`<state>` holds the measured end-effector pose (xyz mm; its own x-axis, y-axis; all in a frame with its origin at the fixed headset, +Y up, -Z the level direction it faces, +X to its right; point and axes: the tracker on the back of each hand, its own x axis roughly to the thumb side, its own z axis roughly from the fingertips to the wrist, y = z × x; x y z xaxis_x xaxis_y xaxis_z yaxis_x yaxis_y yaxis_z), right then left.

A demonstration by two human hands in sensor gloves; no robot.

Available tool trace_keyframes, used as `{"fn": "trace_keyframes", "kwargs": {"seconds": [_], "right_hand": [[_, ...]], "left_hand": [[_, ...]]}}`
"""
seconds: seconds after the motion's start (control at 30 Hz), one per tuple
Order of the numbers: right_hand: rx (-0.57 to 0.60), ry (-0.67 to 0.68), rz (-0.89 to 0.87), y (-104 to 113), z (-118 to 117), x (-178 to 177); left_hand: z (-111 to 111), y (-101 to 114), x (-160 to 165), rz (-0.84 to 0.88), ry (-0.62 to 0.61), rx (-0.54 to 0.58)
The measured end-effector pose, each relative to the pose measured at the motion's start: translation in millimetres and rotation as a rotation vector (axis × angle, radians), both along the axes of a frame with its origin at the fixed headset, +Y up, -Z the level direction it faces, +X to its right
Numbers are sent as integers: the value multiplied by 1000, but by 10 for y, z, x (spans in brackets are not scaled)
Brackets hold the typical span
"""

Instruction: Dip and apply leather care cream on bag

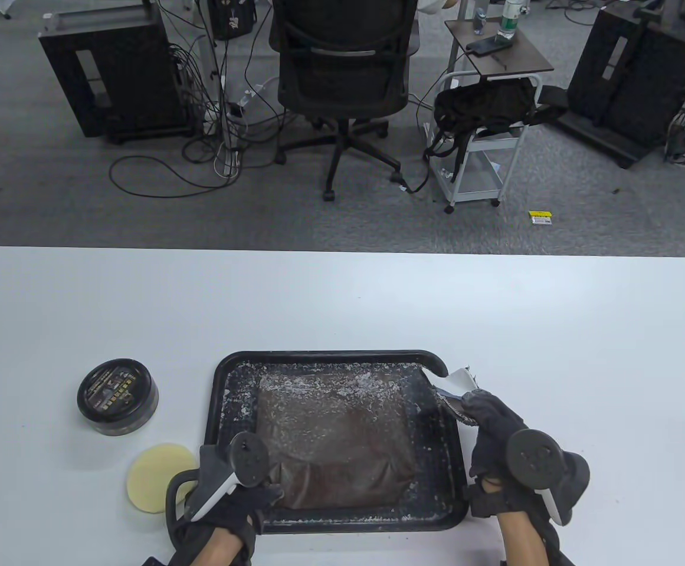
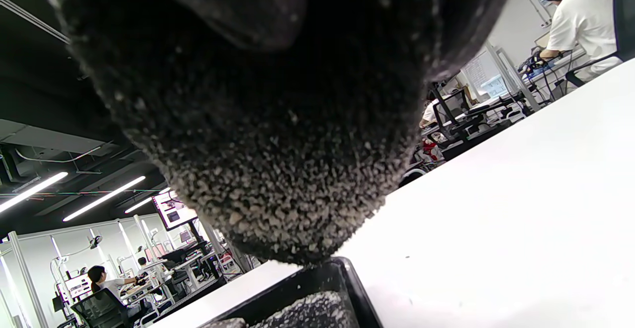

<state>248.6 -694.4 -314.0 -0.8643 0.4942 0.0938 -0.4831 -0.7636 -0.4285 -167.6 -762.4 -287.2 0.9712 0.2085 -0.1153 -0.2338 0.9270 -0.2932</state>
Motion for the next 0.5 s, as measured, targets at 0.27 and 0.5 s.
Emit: {"fn": "trace_keyframes", "kwargs": {"seconds": [0.27,0.5], "right_hand": [[45,18,17,30,31,-105],[66,48,19,27,26,-262]], "left_hand": [[-29,210,-166,42,-1,97],[-144,144,-149,68,-111,17]]}}
